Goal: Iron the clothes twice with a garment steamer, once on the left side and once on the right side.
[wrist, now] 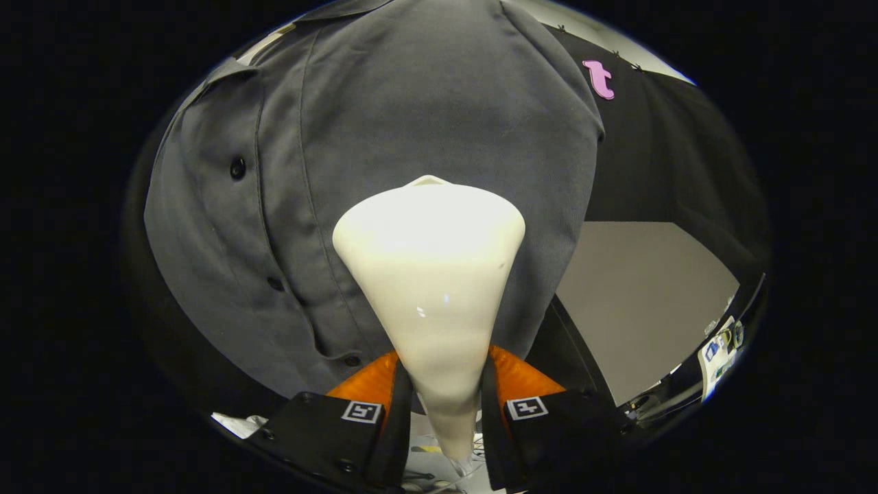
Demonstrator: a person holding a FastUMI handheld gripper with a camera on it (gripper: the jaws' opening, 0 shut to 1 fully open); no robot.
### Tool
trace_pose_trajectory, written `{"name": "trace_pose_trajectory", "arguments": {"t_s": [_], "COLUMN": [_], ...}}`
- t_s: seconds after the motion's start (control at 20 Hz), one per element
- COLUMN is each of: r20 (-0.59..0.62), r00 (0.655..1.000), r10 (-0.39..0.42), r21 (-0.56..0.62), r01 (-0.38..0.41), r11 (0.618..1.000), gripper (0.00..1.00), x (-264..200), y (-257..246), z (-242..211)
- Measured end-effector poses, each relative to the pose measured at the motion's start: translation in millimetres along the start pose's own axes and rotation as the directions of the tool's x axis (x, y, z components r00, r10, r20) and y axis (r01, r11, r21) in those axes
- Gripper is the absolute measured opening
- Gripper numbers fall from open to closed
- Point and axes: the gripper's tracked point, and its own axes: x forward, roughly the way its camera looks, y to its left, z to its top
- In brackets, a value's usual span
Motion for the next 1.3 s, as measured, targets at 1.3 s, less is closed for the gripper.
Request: {"name": "trace_pose_trajectory", "arguments": {"t_s": [1.3], "r20": [-0.214], "r00": [0.974], "r10": [-0.073], "r21": [0.086], "r01": [0.093], "r11": [0.992], "gripper": [0.52], "x": [-29.5], "y": [-11.9], "z": [-166.6]}}
